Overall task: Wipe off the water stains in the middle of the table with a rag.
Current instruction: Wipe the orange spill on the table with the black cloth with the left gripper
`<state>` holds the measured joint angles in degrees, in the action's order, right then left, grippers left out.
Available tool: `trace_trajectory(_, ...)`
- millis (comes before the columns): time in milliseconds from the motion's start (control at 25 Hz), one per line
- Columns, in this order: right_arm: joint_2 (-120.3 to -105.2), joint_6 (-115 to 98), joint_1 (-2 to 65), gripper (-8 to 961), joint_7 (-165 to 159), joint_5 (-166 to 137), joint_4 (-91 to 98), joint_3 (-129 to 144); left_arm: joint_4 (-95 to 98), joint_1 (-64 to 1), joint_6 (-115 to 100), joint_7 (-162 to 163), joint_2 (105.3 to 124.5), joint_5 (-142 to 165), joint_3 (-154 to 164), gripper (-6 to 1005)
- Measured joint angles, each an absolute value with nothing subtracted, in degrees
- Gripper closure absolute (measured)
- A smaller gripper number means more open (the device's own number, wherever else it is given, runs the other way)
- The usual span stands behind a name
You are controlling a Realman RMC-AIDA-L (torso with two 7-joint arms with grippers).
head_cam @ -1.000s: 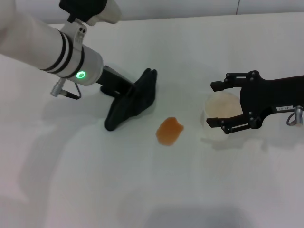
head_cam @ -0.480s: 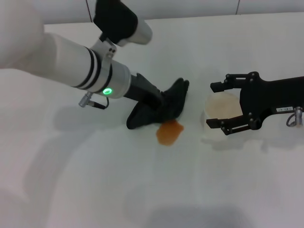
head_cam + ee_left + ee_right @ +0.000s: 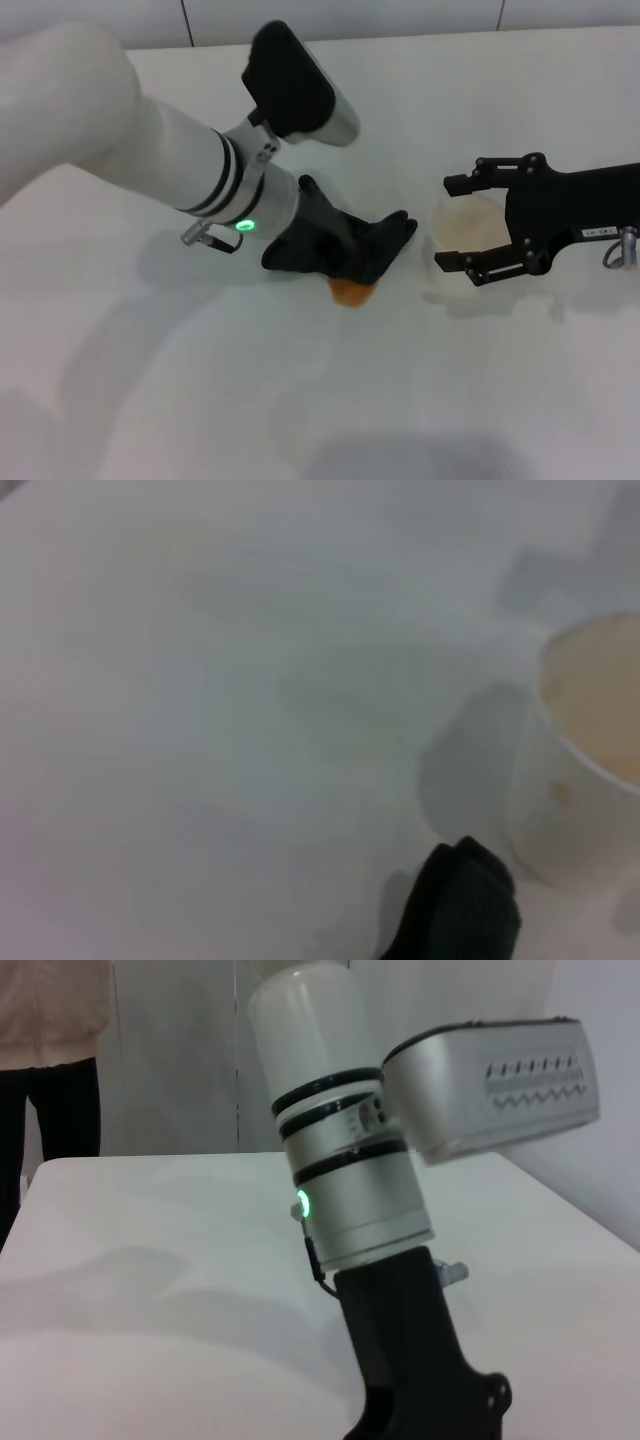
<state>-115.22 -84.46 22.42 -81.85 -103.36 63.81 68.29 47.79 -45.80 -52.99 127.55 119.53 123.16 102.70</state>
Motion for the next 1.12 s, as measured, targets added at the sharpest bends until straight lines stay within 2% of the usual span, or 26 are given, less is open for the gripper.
trace_trajectory(1120, -115.13, -84.5, 21.9, 96, -81.8, -103.4, 63.9, 67.0, 59.6, -42.3, -55.8, 125.9, 119.57, 130.3, 112.8, 917)
